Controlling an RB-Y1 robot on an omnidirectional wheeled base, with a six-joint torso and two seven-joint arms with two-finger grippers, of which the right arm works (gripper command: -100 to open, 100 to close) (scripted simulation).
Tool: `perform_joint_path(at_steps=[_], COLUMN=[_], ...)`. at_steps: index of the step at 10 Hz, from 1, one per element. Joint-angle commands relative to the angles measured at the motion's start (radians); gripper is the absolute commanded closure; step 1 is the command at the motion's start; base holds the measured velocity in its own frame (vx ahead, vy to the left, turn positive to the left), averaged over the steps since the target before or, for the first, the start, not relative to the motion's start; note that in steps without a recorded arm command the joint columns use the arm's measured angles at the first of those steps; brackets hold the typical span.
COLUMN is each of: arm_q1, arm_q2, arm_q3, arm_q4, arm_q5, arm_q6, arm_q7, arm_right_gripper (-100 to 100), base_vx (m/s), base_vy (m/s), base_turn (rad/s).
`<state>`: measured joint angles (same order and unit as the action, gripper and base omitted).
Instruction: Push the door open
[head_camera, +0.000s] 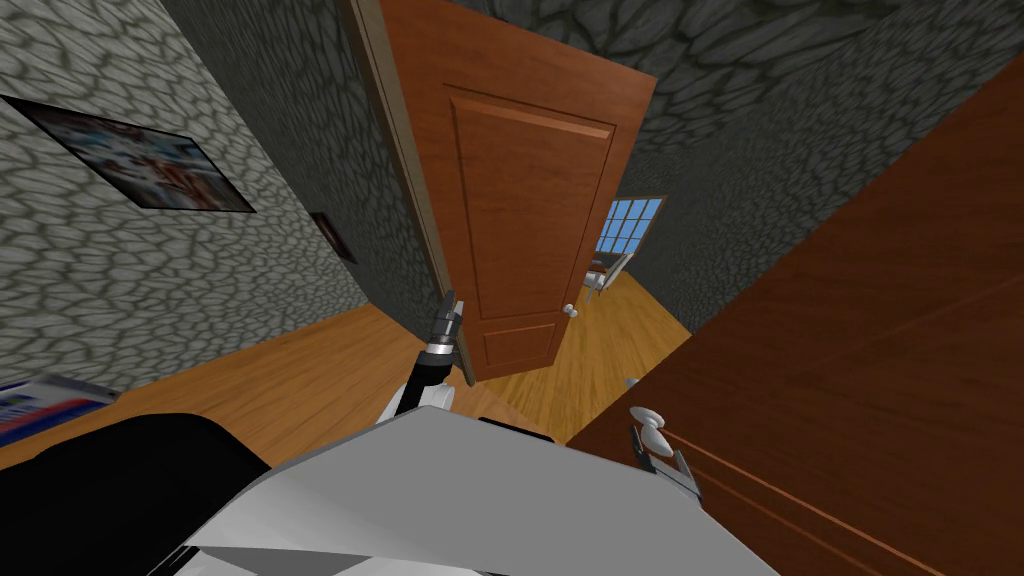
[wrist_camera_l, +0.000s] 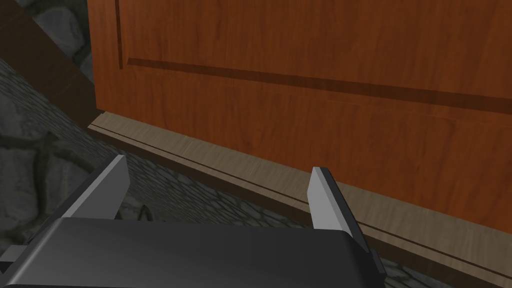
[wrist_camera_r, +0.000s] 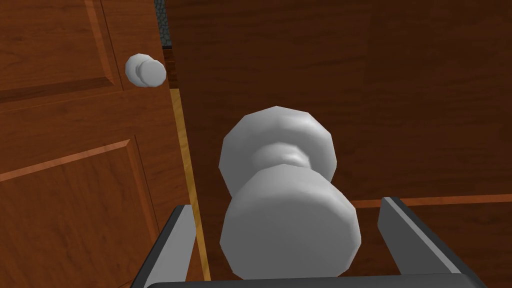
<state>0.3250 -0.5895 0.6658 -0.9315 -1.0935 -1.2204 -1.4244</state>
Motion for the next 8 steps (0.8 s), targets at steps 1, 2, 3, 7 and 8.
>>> perform_joint_path(at_steps=[1, 2, 3, 7, 8], arm_q1=[0.014, 0.019, 0.013, 0.013, 0.013], arm_q2=[-0.023, -0.033, -0.024, -0.024, -0.024], arm_q3=[-0.002, -0.003, -0.002, -0.002, -0.002], arm_q4=[0.009, 0.013, 0.014, 0.014, 0.014], arm_q5=[0.0, 0.0, 0.001, 0.001, 0.001], arm_q6=[-0.015, -0.02, -0.016, -0.016, -0.016], arm_q7=[-0.036, -0.05, -0.038, -0.038, -0.038], arm_right_gripper=[-100, -100, -100, 100, 100], base_vx=[0.1, 0.088, 0.033, -0.006, 0.0], base_vy=[0.049, 0.052, 0.021, -0.009, 0.0], base_turn=[0.045, 0.039, 0.003, 0.001, 0.0])
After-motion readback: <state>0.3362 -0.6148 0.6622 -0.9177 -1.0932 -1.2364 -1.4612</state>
